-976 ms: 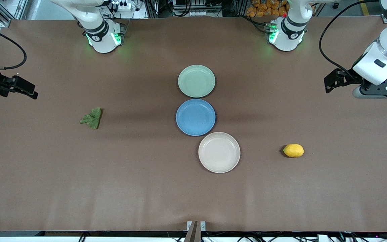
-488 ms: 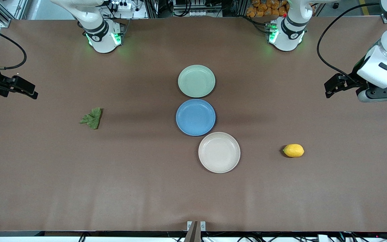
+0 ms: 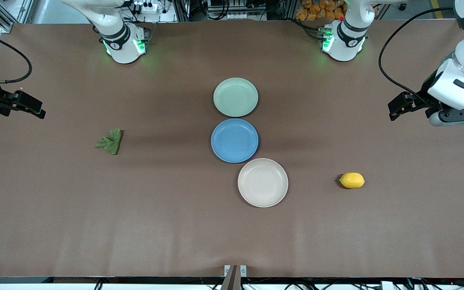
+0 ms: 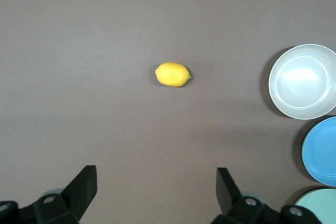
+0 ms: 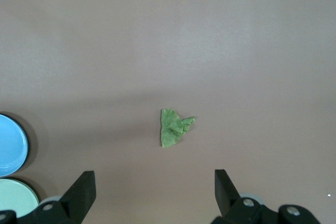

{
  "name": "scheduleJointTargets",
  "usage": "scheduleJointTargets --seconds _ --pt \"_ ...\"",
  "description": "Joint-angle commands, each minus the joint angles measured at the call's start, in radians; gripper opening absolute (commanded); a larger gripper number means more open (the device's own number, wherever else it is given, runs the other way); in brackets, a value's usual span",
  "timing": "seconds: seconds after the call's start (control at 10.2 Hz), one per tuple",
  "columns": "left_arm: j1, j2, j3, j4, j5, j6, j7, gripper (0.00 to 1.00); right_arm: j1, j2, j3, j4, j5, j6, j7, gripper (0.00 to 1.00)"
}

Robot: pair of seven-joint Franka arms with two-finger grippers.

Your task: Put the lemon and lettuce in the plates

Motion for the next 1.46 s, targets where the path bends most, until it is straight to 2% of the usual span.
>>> scheduleJointTargets --seconds 0.0,1.37 --pt "0.008 0.019 -0.005 0.021 -0.015 0.002 -0.013 1.00 -0.013 -0.008 0.007 -0.008 0.012 -0.003 -0.014 1.00" --pt "0.009 0.032 -0.005 0.016 -0.013 0.012 -0.011 1.00 -0.014 -0.008 0.007 -0.008 0.012 -0.026 -0.016 1.00"
